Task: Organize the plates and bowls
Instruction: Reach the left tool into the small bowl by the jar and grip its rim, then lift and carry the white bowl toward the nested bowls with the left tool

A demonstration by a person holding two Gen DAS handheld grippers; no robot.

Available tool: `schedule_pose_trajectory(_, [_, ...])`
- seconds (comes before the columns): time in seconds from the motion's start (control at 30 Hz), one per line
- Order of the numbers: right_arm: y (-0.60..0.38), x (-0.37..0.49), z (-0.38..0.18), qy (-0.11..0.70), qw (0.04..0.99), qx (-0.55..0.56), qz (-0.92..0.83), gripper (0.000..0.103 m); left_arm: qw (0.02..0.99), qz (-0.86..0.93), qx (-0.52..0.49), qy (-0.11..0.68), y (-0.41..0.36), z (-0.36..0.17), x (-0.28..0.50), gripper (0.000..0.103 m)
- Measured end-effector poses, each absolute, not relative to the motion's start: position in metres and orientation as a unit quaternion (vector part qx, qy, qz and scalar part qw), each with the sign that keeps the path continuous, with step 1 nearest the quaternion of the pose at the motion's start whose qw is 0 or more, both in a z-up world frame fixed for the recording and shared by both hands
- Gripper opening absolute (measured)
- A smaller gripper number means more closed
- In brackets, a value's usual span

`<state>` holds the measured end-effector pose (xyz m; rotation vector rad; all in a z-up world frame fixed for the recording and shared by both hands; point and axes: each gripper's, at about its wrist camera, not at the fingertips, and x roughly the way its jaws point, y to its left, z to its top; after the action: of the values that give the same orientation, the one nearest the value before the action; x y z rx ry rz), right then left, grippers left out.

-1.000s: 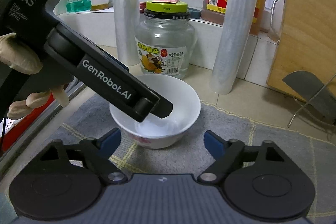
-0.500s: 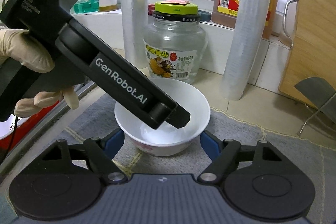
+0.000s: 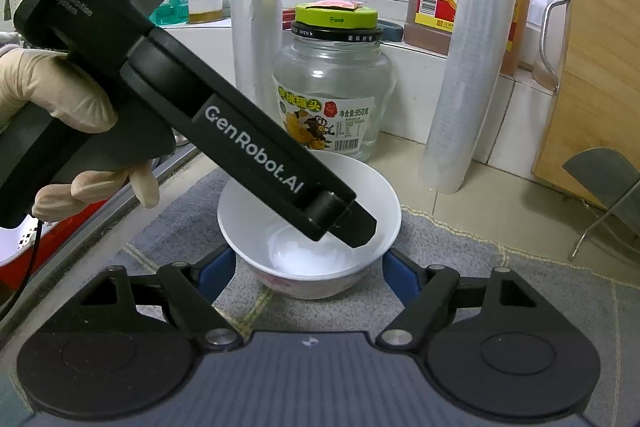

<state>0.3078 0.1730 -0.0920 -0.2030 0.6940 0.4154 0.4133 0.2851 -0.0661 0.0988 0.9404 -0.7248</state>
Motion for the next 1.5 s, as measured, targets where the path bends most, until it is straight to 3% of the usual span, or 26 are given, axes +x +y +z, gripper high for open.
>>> schedule_pose_trajectory(1.5, [0.158,0.300,-0.074,0.347,0.911,-0.067,0.210,0.084,0.830,-0.356,0.044,0.428,0.281,-0.053,0.397,0.089])
